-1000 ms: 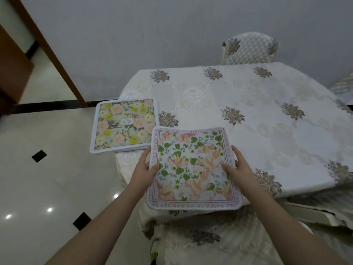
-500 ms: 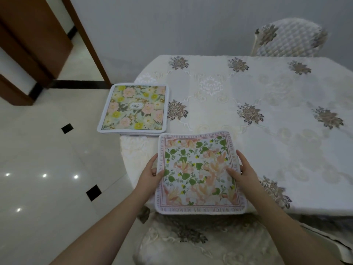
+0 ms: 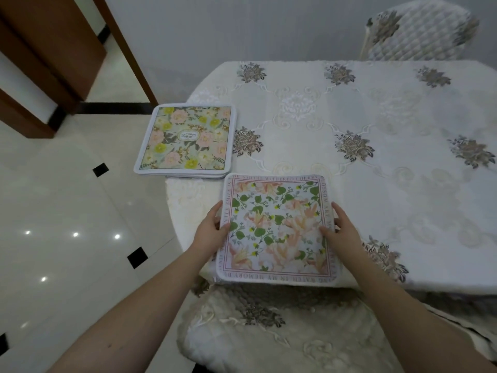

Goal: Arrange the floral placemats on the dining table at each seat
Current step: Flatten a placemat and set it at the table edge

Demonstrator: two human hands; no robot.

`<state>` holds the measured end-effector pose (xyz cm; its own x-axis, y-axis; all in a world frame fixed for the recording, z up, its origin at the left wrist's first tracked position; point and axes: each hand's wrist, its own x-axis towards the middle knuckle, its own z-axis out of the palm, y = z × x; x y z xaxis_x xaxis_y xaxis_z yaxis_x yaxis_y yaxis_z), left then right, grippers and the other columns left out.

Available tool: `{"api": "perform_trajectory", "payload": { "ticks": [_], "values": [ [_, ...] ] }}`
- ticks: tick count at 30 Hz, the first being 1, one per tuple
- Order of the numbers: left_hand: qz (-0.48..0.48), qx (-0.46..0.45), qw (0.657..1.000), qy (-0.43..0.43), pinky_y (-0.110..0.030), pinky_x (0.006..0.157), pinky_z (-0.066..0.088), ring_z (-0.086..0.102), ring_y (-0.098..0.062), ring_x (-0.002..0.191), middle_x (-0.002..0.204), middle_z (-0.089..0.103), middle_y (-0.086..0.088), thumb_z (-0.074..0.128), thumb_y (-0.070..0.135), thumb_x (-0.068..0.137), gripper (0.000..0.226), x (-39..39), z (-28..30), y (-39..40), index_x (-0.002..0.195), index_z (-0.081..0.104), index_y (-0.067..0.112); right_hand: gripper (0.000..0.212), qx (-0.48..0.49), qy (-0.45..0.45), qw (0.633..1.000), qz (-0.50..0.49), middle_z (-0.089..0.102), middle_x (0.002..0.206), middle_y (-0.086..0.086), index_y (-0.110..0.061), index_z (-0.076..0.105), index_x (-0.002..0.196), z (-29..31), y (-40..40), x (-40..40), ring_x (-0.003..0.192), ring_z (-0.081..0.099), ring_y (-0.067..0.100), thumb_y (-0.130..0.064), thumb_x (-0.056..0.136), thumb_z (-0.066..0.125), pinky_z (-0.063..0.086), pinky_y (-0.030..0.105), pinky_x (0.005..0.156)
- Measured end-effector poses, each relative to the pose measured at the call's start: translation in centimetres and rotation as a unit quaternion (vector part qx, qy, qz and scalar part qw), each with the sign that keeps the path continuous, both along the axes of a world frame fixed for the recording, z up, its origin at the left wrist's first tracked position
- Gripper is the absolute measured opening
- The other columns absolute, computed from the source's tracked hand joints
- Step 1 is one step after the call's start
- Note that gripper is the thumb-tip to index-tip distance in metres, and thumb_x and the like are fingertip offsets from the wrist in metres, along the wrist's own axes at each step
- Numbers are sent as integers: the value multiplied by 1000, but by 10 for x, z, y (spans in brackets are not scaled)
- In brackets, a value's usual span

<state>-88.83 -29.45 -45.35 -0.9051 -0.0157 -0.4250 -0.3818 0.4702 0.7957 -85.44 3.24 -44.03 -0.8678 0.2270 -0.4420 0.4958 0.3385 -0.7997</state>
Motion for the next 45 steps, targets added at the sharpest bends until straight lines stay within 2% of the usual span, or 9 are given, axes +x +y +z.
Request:
{"api": "perform_trajectory", "payload": {
  "ticks": [6, 15, 18, 21, 28, 33, 36, 41, 45],
  "values": [
    [-4, -37, 998, 45, -30, 80, 56, 66, -5, 88, 102, 67, 9, 69, 18, 93, 67, -2, -5, 0, 152, 39, 25, 43, 40, 8, 999, -31, 64, 100, -10, -25, 44, 143, -7, 1, -6, 86, 63, 7, -18, 101, 51, 50, 26, 60],
    [-53, -91, 990, 90, -8, 59, 44, 57, -1, 75, 92, 56, 9, 68, 14, 93, 44, -2, -1, -3, 128, 52, 35, 45, 125, 33, 991, 29, 66, 106, 0, -28, 42, 145, -15, -4, -8, 80, 62, 9, -18, 101, 48, 49, 27, 59],
    [-42, -103, 990, 92, -26, 80, 54, 57, -10, 87, 100, 53, 1, 67, 16, 92, 43, -3, -5, -1, 131, 54, 27, 49, 274, -2, 961, 43, 59, 117, 9, -28, 43, 145, -23, -2, -9, 101, 56, 29, -30, 97, 53, 49, 45, 87],
    [33, -154, 984, 88, -39, 105, 39, 46, -24, 116, 126, 47, -9, 59, 20, 97, 58, -3, -17, 5, 150, 39, 13, 46, 328, 6, 945, 13, 48, 132, 12, -24, 48, 141, -20, -12, -10, 120, 43, 33, -30, 96, 55, 32, 50, 102],
    [-84, -213, 946, 231, -42, 118, 26, 35, -24, 141, 152, 43, -10, 44, 24, 96, 57, -38, -19, 49, 151, 39, 10, 45, 272, 162, 943, 107, 43, 149, 2, -19, 43, 146, -19, -60, -49, 139, 31, 20, -25, 102, 40, 19, 41, 116],
    [-178, -258, 923, 224, -31, 121, -4, 12, -18, 154, 165, 23, -2, 20, 39, 98, 64, -73, -39, 83, 157, 27, 14, 61, 315, 111, 925, 180, 11, 164, -6, -21, 14, 157, -38, -96, -85, 150, 5, 9, -41, 99, 9, 3, 39, 123],
    [-230, -308, 895, 227, -36, 124, -1, 17, -20, 153, 164, 25, -4, 15, 41, 99, 65, -82, -51, 88, 156, 29, 13, 61, 341, 116, 899, 248, 1, 165, -4, -17, 5, 157, -48, -105, -99, 149, -7, 9, -37, 99, 4, -16, 28, 116],
    [-270, -370, 858, 230, -44, 122, 0, 7, -18, 154, 166, 9, 0, 16, 40, 103, 58, -83, -70, 86, 156, 11, 16, 59, 423, 159, 850, 270, 19, 162, 3, -12, 22, 154, -73, -104, -105, 150, 12, 18, -35, 99, 16, 8, 41, 119],
    [-280, -372, 859, 214, -41, 123, -6, -4, -15, 154, 166, -3, 4, 5, 44, 101, 60, -84, -68, 86, 156, 0, 20, 59, 422, 149, 852, 270, 15, 163, 0, -16, 17, 156, -75, -104, -105, 151, 8, 17, -35, 100, 18, 7, 41, 120]
  ]
}}
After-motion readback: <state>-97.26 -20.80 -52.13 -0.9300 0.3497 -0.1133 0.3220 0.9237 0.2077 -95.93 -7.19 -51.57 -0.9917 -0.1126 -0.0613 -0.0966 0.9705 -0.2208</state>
